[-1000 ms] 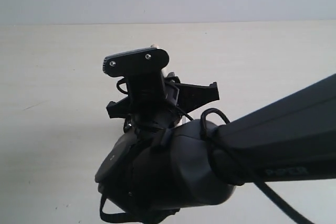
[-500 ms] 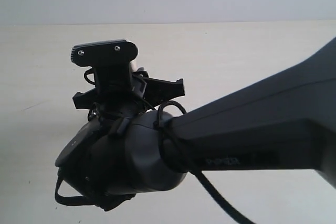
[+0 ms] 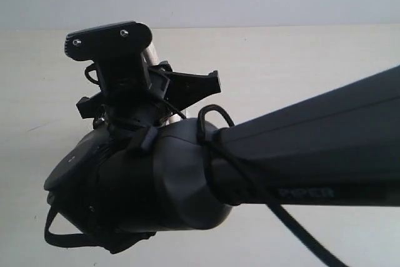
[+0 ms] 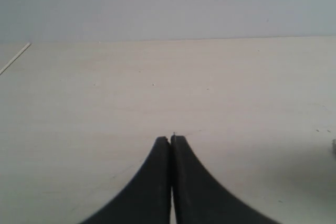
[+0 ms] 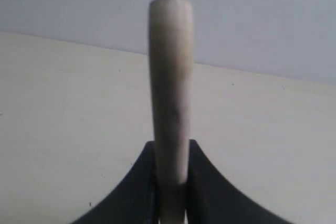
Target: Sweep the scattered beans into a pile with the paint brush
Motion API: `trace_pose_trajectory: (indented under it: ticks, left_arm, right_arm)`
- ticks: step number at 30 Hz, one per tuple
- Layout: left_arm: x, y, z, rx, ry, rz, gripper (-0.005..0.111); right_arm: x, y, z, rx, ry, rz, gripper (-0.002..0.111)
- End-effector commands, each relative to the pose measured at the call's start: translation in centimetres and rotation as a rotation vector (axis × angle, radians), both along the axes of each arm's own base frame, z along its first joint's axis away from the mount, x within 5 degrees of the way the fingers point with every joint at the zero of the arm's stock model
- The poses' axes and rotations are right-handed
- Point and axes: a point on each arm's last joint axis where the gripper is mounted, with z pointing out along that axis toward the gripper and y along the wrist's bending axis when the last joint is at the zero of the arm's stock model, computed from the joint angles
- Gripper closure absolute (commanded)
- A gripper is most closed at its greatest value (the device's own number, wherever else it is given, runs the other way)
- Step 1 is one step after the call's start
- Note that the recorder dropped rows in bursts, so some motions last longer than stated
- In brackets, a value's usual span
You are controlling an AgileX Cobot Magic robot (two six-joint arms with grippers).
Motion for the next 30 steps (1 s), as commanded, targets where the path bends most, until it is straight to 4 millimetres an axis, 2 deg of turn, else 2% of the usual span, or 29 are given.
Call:
trace_pose_trajectory:
  ticks: [1, 4, 11, 20, 30]
  left_arm:
    - [0.0, 0.0, 0.1, -0.002, -0.007, -0.001, 0.107]
    - [0.0, 0.0, 0.1, -0.002, -0.007, -0.001, 0.107]
    - [0.0, 0.0, 0.1, -0.002, -0.007, -0.001, 0.107]
    - [0.0, 0.0, 0.1, -0.002, -0.007, -0.001, 0.107]
    - [0.0, 0.0, 0.1, -0.002, -0.007, -0.001, 0.107]
  right_arm:
    - [-0.5, -0.6, 0.6, -0.076, 0.065, -0.028, 0.108]
    - [-0.9, -0.8, 0.0, -0.077, 0.125, -0.057, 0.108]
    - [-2.7, 0.1, -0.3, -0.082, 0.131, -0.011, 0.108]
    - [-2.9, 0.6, -3.1, -0.033, 0.138, -0.058, 0.108]
    - [-2.7, 0.8, -3.1, 0.071, 0.101, -0.08, 0.108]
